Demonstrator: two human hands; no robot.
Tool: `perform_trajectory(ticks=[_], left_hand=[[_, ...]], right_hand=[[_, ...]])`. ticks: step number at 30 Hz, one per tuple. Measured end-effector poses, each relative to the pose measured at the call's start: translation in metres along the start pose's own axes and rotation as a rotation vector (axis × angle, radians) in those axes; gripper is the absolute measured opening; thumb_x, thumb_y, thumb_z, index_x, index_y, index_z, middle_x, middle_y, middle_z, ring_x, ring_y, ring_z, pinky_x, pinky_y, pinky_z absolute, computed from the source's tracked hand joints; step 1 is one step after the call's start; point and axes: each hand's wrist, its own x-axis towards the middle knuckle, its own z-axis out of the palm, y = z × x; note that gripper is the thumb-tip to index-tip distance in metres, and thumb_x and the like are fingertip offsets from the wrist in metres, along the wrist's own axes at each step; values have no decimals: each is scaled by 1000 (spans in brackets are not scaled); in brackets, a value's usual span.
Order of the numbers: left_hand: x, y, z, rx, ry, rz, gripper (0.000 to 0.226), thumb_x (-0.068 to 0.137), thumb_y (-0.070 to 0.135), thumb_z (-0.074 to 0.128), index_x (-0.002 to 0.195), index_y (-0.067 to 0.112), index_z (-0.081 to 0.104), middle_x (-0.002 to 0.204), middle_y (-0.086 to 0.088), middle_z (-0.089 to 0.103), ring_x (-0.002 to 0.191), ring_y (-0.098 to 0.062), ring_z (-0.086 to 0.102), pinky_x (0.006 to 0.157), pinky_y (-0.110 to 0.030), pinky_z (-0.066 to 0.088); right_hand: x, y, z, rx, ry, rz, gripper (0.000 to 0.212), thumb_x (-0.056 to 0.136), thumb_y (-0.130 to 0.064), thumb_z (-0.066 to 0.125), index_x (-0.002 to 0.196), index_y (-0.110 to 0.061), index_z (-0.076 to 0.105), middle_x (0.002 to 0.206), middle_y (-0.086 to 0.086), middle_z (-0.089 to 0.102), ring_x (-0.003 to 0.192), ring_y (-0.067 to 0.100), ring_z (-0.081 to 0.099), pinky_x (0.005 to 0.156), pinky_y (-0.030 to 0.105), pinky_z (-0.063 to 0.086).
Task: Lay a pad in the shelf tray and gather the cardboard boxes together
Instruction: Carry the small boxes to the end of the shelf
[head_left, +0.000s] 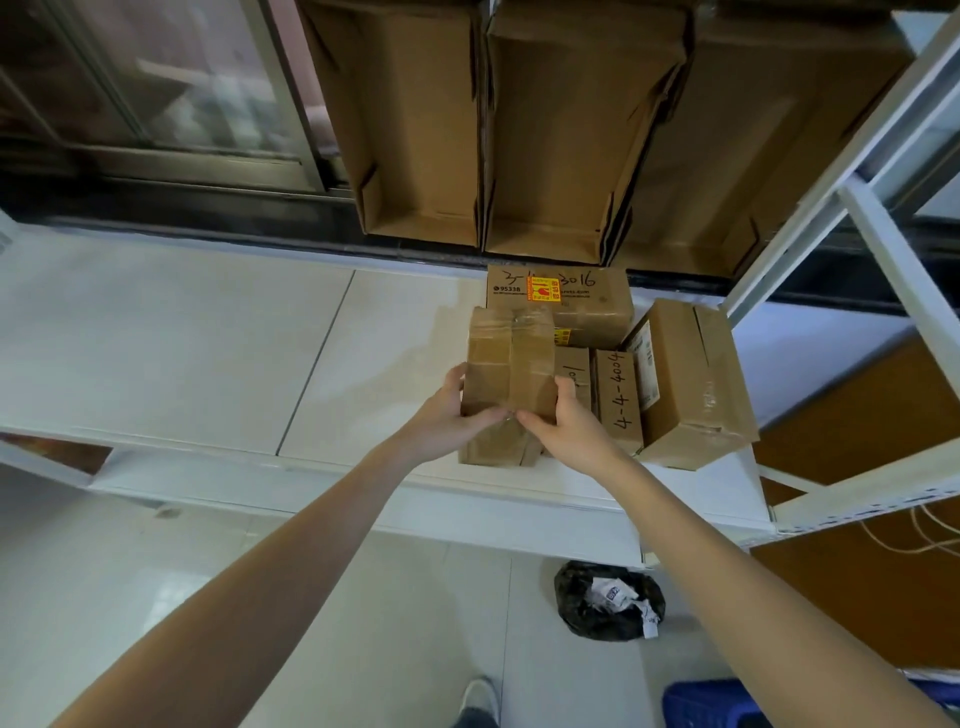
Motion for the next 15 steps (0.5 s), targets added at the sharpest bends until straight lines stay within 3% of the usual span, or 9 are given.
perform_trajectory(ticks=[6, 10, 13, 15], left_hand=[[-16, 7, -45, 37, 125, 20, 66, 85, 35, 66, 136, 17, 27, 122, 3, 48, 101, -14, 56, 70, -15, 45], [-35, 3, -83, 87, 186, 35, 64, 84, 36, 66, 134, 18, 29, 119, 3, 48, 96, -12, 56, 63, -15, 44], [-51, -3, -115, 114, 229, 39, 66, 84, 40, 66, 134, 19, 28, 128, 0, 48, 101, -13, 52, 73, -15, 45], [-63, -8, -140, 127, 249, 33, 67, 84, 41, 64, 136, 20, 27, 135, -3, 45, 104, -14, 49, 84, -24, 45]], right_hand=[[-2, -45, 7, 8, 30, -80, 61, 90, -30, 58, 135, -10, 23, 133, 8, 51, 115, 20, 54, 89, 27, 44], [-5, -83, 25, -43, 6, -123, 61, 90, -32, 58, 135, -10, 24, 134, 6, 50, 108, 14, 50, 87, 25, 41], [-6, -114, 47, -72, -1, -158, 60, 90, -32, 58, 135, -11, 26, 134, 5, 48, 103, 10, 45, 86, 24, 41], [-6, -137, 65, -86, -7, -168, 59, 90, -35, 57, 133, -12, 26, 133, 6, 49, 102, 11, 46, 84, 25, 42]])
